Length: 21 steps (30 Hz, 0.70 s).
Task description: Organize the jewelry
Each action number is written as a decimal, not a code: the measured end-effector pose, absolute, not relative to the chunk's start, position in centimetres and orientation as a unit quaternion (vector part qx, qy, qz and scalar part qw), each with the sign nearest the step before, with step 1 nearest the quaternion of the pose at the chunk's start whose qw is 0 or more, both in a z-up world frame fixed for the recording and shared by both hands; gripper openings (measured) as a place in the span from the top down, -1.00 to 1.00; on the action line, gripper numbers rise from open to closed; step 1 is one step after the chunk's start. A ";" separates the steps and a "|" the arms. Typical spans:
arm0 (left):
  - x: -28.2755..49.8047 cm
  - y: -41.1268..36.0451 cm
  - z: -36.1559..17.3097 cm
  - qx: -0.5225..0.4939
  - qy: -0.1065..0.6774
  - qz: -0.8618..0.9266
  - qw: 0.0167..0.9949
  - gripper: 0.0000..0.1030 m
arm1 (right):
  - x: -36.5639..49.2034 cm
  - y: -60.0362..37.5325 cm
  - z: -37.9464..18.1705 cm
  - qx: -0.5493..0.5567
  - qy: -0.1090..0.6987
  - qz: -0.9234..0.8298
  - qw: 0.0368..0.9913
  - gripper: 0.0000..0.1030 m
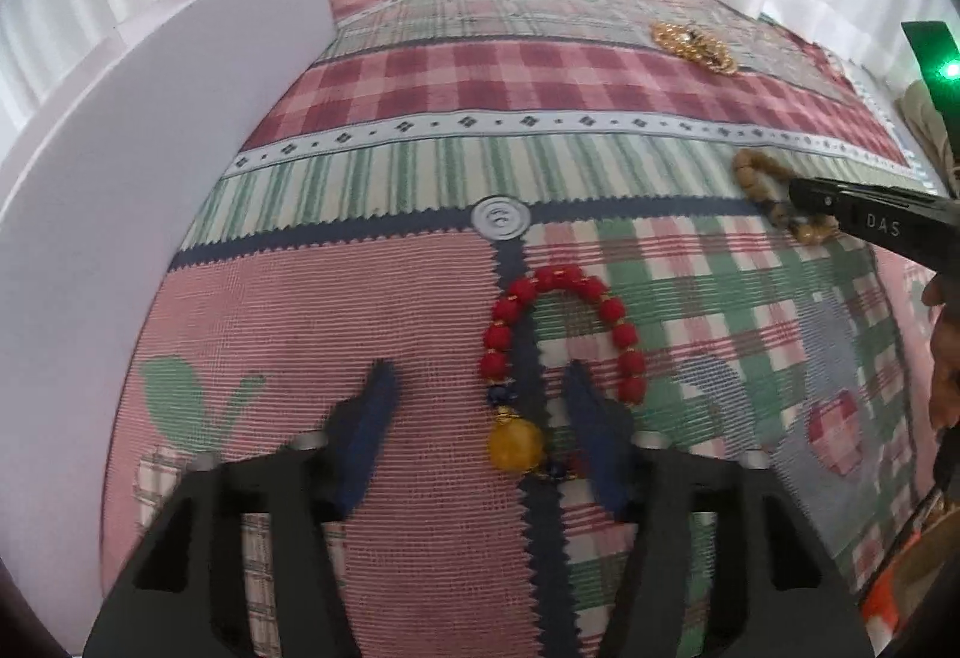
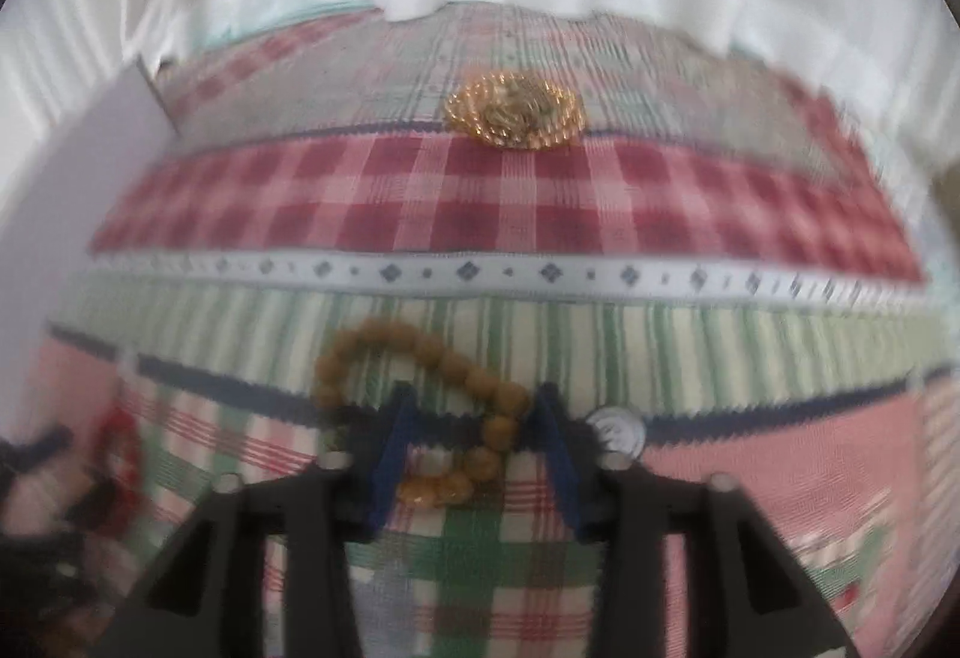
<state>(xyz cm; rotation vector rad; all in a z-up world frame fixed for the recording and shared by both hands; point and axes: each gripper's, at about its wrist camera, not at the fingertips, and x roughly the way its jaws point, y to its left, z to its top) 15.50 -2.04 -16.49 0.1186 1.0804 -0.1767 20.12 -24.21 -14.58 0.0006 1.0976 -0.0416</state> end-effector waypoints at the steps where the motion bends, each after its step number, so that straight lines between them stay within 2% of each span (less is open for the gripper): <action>1: 15.5 -2.3 -16.3 0.062 0.512 -0.085 0.853 0.82 | 19.9 -24.2 -14.4 -0.008 0.518 -0.025 0.855 0.67; 2: 15.7 -2.4 -16.3 0.061 0.515 -0.088 0.850 0.86 | 19.8 -24.6 -14.2 0.008 0.517 -0.021 0.856 0.77; 8: 16.0 -0.7 -14.0 -0.019 0.516 -0.122 0.847 0.86 | 17.7 -27.5 -10.0 0.119 0.492 0.021 0.862 0.77; 14: 15.7 1.7 -9.7 -0.079 0.499 -0.144 0.851 0.86 | 16.8 -26.5 -5.2 0.128 0.462 0.065 0.875 0.77; 21: 14.9 3.6 -6.0 -0.078 0.469 -0.118 0.872 0.86 | 15.8 -24.1 -1.4 0.118 0.436 0.100 0.886 0.77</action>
